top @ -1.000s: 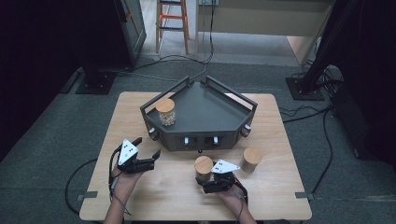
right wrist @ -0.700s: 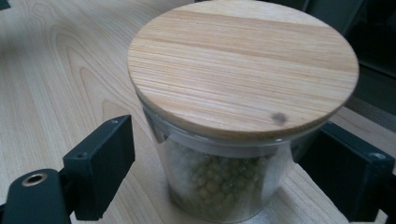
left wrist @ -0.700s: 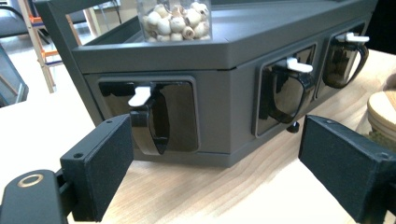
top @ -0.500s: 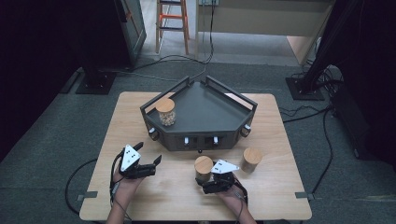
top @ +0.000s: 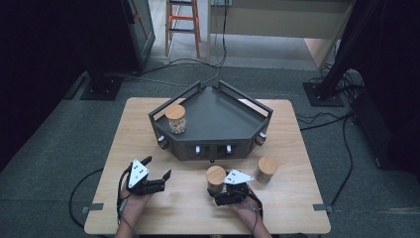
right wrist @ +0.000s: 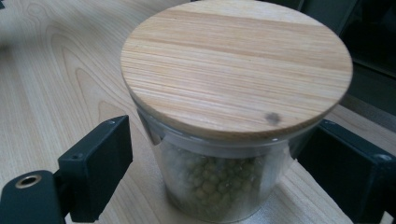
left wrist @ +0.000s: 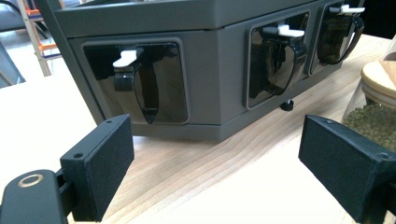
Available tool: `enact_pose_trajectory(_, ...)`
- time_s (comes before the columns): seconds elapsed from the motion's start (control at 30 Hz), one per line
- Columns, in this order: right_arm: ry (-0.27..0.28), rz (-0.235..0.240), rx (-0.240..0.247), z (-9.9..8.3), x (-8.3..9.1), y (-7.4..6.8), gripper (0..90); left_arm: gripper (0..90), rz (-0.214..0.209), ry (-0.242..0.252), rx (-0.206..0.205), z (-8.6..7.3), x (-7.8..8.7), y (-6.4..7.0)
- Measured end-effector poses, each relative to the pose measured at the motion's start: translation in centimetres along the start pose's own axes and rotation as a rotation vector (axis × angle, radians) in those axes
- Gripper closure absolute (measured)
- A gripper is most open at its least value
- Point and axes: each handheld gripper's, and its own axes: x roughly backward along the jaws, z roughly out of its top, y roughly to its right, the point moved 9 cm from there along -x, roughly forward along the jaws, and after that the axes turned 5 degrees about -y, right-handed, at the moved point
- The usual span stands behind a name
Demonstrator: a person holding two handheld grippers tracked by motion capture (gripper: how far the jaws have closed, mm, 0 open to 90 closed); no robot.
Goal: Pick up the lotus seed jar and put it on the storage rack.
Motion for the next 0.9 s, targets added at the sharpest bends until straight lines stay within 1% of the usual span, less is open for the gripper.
enact_pose_trajectory(0.2,-0.008,-0.003,0.013,0.1,-0.1,-0.2,10.4,10.3,0.006,0.002,0.021,-1.0,0.1,0.0)
enact_pose_trajectory(0.27,-0.01,-0.005,0.016,0.1,-0.1,-0.2,10.3,10.3,0.011,-0.001,0.014,-1.2,0.1,0.1)
enact_pose_trajectory(0.5,-0.009,-0.016,-0.004,0.1,-0.1,-0.2,10.3,10.3,0.004,0.002,0.029,-2.2,-0.1,0.1)
enact_pose_trajectory(0.9,-0.031,-0.035,0.02,0.4,-0.4,-0.6,10.5,10.3,-0.005,-0.009,0.017,-3.2,-0.2,0.4)
